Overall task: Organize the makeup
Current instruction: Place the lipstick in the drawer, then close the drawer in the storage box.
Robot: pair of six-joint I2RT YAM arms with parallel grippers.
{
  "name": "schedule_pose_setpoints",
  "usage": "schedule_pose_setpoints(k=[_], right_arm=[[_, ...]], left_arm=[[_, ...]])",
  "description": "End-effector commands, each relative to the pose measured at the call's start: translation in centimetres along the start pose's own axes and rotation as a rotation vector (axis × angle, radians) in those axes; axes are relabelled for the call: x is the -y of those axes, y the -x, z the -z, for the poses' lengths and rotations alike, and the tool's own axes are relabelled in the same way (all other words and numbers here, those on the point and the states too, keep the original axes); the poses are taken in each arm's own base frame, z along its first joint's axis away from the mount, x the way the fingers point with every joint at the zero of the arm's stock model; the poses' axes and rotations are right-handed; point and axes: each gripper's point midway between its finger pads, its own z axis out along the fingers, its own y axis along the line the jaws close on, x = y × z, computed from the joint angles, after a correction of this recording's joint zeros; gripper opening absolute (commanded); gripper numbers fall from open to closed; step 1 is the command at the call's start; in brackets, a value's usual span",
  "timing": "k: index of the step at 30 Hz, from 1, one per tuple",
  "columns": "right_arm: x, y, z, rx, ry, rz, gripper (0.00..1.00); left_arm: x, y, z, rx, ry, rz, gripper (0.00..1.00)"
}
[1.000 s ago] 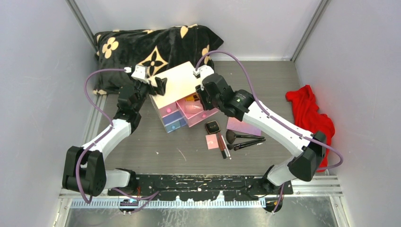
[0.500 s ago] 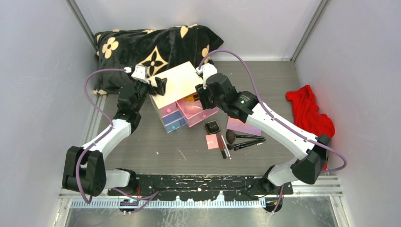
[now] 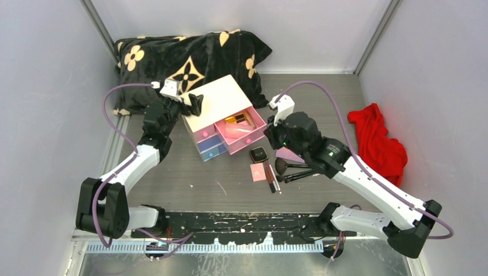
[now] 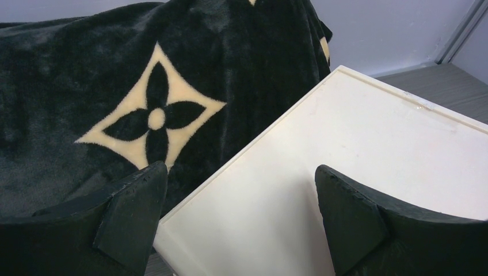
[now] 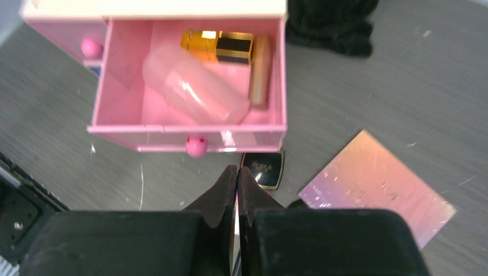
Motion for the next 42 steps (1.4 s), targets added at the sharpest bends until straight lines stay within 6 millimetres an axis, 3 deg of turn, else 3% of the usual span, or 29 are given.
schedule_pose_setpoints(k=[1,6,17,24,34,42], right_arm=[[-1.4,-3.3,-1.5,-0.061,0.068,-0.038,0.08],[-1.7,-4.7,-2.8,-0.078,0.077,-0.047,0.07],[-2.1,-3.7,-5.7,-0.052,0.067,-0.006,0.07],[-2.4,-1.2,-7.4,0.01,0.057,0.012,0.04],[-1.7,2.7,-7.8,0.101,-0.001,0.054,0.04],[-2.4,3.1,-10.3,0.106,0.004,0.08,0.04]], left_arm=[[0.5,-13.4,3.7,-0.437,-0.015,0.005,1.0],[0.6,-13.3,3.7,-0.438,-0.018,0.0,1.0],[0.9,-13.4,3.7,-0.44,-0.026,-0.009,1.0],[1.1,-13.5,3.7,-0.444,-0.034,-0.011,1.0],[1.6,-13.5,3.6,-0.448,-0.059,-0.022,1.0],[1.7,-13.5,3.6,-0.449,-0.062,-0.027,1.0]])
